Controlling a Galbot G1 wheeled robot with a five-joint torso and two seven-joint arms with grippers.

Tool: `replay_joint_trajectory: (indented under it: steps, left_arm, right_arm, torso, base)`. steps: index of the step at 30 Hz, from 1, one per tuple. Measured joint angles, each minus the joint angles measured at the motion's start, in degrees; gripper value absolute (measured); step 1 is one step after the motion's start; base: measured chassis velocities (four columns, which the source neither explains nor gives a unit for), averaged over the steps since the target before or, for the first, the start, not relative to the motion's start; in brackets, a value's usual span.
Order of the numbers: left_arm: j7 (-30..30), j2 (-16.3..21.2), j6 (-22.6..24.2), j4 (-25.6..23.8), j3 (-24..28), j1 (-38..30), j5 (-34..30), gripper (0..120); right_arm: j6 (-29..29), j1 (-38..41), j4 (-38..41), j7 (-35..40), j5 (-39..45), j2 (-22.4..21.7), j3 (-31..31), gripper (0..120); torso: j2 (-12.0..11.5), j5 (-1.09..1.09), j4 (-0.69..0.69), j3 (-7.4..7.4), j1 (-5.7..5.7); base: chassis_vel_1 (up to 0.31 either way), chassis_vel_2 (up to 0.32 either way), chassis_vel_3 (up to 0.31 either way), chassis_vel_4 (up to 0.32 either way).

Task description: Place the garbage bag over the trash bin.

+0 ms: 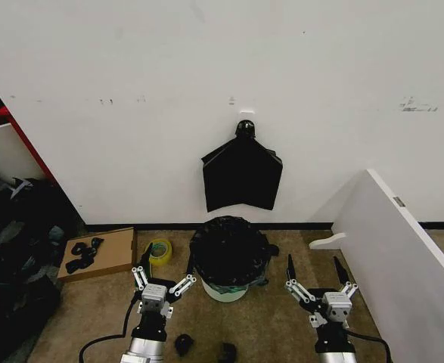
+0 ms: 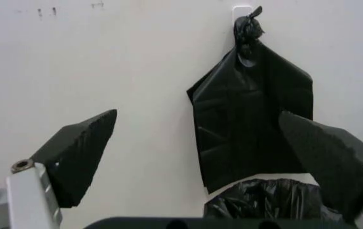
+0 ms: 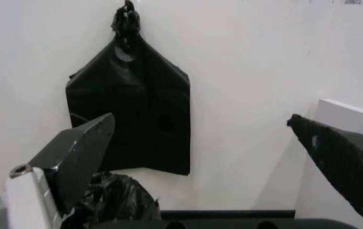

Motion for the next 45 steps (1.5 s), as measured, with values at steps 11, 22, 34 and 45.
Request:
replay_joint_trajectory:
  steps: [11, 22, 34, 45]
  left_arm:
    - [0.02, 0.05, 0.05, -0.81, 0.58, 1.55, 1.33, 100]
    - [0.02, 0.82, 0.35, -2.12, 0.24, 1.93, 1.15, 100]
    - [0.02, 1.55, 0.77, -3.30, -0.96, 2.02, -0.40, 100]
    - [0.13, 1.14, 0.86, -3.20, -0.37, 1.74, -0.42, 100]
  right_arm:
    - [0.35, -1.76, 1.94, 0.07, -0.59, 0.37, -0.40, 100]
    - [0.00, -2.47, 3.57, 0.10, -0.65, 0.45, -0.33, 100]
    - [-0.43, -3.19, 4.17, 0.10, -1.04, 0.62, -0.49, 100]
    - [-0.35, -2.48, 4.34, 0.06, -0.64, 1.22, -0.10, 100]
  torso:
    - [0.00, 0.00, 0.00, 0.00, 0.00]
    - [0.00, 0.00, 0.00, 0.00, 0.00]
    - [0.00, 0.00, 0.00, 0.00, 0.00]
    - [0.00, 0.00, 0.00, 0.00, 0.00]
  base:
    - [0.000, 0.000, 0.000, 0.000]
    - [0.000, 0.000, 0.000, 0.000]
    - [0.000, 0.000, 0.000, 0.000]
    - [0.000, 0.000, 0.000, 0.000]
